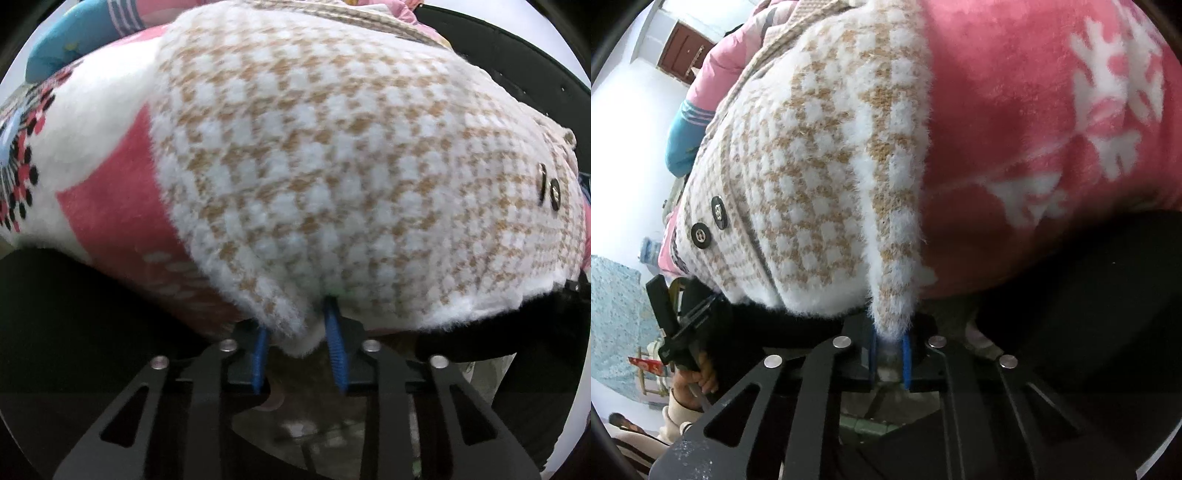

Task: Fold large clothes

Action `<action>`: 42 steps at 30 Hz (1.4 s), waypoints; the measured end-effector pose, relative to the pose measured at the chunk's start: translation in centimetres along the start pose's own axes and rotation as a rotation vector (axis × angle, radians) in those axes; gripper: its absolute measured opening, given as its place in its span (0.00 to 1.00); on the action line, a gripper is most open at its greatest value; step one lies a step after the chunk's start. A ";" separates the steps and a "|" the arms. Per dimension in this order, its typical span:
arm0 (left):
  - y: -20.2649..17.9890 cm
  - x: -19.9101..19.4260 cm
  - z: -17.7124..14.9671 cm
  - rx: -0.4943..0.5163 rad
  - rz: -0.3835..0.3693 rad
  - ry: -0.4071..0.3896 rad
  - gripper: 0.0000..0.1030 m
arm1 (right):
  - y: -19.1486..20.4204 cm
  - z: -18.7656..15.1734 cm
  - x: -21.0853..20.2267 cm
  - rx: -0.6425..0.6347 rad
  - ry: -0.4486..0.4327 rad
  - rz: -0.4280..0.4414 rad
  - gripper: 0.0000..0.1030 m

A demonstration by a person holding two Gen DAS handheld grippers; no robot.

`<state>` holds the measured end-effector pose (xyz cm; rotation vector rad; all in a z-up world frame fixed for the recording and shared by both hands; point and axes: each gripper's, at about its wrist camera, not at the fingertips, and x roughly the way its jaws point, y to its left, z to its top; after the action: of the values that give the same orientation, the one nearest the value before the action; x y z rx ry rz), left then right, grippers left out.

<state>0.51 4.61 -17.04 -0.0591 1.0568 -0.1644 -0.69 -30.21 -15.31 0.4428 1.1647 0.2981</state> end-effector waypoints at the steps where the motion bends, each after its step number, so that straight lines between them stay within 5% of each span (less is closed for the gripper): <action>1: -0.2 -0.3 -0.1 0.007 0.001 -0.007 0.16 | 0.4 -0.3 -0.3 -0.014 -0.005 -0.010 0.06; 4: -0.5 -1.4 -0.2 0.007 -0.018 -0.032 0.09 | 2.1 -1.0 -1.3 -0.041 -0.018 -0.014 0.06; 13: -2.3 -8.8 -0.4 0.035 -0.180 -0.184 0.07 | 6.3 -1.6 -6.5 -0.042 -0.123 0.098 0.05; 21: -1.5 -14.4 3.5 -0.061 -0.331 -0.350 0.07 | 8.4 2.6 -10.3 -0.066 -0.252 0.180 0.05; 34: 4.2 -12.8 14.4 -0.245 -0.404 -0.341 0.07 | 8.5 13.2 -11.4 -0.055 -0.349 0.250 0.05; 42: 7.3 -9.5 19.5 -0.321 -0.371 -0.321 0.07 | 7.6 22.4 -6.7 -0.019 -0.358 0.273 0.05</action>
<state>13.67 12.81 -0.20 -0.5561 0.7348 -0.3083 17.70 -30.56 1.06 0.6125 0.7512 0.4459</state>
